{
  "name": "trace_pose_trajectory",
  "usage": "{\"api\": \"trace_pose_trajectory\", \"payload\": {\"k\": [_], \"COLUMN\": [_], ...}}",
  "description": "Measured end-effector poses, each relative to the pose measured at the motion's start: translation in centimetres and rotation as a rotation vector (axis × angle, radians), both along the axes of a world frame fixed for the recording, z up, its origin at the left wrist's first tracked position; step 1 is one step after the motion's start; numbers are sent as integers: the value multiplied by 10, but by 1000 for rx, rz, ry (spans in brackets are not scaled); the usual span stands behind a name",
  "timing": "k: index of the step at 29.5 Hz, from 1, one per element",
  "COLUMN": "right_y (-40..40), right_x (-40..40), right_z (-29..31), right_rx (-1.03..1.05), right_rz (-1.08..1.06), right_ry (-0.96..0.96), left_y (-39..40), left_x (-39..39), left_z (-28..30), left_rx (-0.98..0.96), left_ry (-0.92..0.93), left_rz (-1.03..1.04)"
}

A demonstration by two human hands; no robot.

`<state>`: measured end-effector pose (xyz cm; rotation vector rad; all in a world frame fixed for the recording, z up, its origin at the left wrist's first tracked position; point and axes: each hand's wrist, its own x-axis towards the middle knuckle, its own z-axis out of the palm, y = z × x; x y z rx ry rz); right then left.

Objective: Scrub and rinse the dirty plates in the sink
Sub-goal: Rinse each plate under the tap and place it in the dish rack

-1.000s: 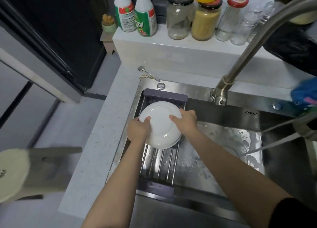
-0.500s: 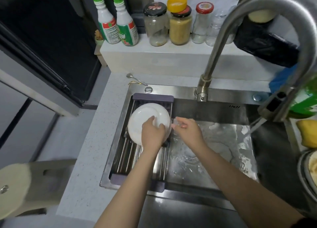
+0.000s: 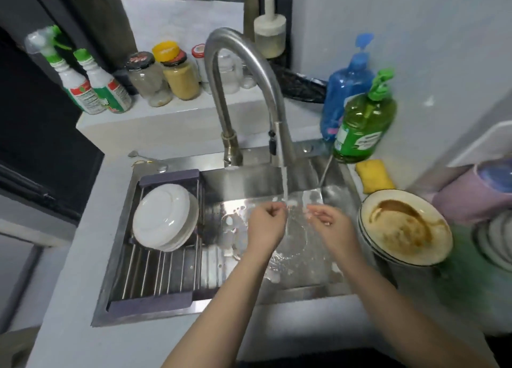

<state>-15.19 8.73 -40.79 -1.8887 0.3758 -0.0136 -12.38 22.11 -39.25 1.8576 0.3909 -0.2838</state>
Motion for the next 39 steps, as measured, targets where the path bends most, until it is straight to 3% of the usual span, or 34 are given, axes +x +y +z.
{"api": "trace_pose_trajectory", "payload": {"k": [12, 22, 30, 36, 39], "right_y": [-168, -213, -223, -216, -208], "right_x": [-59, -69, -63, -64, -59], "right_z": [-8, -28, -35, -33, -31], "right_rx": [-184, -376, -293, -189, -125], "right_rz": [-233, -317, -366, -409, -449], "right_ry": [31, 215, 319, 300, 181], "left_y": [-163, -200, -196, -192, -179], "left_x": [-25, -20, -9, -2, 1], "left_z": [-21, -36, -44, -39, -22], "left_rx": [-58, 238, 285, 140, 1], "left_ry": [96, 25, 207, 207, 223], "left_rz": [-210, -144, -285, -192, -98]}}
